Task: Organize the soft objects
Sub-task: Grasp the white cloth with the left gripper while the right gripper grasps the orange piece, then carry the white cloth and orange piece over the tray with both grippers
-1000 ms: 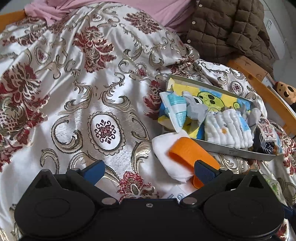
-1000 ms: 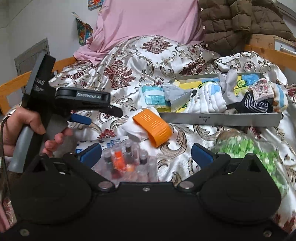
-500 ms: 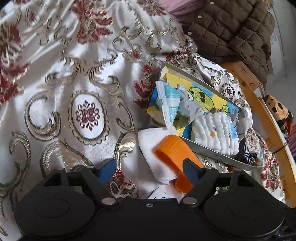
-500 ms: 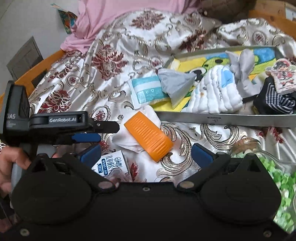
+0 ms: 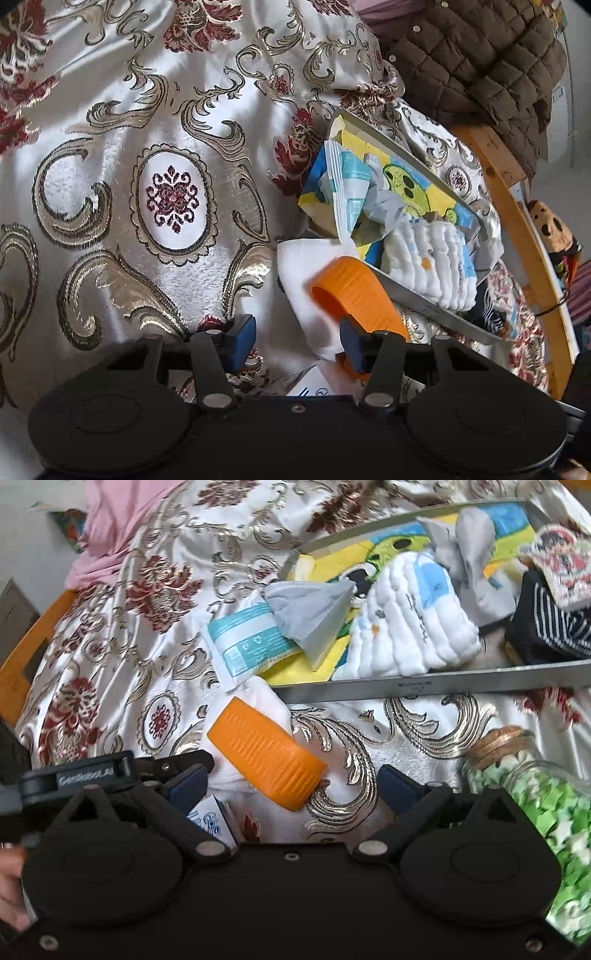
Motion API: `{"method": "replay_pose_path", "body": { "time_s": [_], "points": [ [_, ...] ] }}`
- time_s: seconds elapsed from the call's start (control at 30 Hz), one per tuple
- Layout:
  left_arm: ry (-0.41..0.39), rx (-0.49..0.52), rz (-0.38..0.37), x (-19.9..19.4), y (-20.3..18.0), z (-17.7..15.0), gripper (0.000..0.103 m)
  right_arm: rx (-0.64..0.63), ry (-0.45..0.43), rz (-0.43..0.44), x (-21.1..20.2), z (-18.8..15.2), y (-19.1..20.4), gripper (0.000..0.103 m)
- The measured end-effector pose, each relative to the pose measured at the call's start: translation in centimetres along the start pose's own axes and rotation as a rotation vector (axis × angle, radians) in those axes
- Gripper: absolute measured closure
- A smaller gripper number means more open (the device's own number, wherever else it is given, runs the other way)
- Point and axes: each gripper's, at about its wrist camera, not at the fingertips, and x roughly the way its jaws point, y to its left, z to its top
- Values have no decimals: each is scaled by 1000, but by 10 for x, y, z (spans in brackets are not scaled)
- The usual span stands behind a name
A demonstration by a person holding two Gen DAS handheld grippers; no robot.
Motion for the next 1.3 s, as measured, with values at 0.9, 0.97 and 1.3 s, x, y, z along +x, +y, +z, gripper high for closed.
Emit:
{"method": "replay_pose_path", "body": {
  "time_s": [0.9,0.97,1.3],
  "points": [
    [-21,1,-89,3,-2,0,103,92,-42,-26,28,2,-2,92],
    [-41,34,-81,-3,-10,2,103,58,-66,-38,16,3,-1,93],
    [-66,80,-8,-37,-39,19,103,-49,-158,-68,-40,24,5,94]
  ]
}}
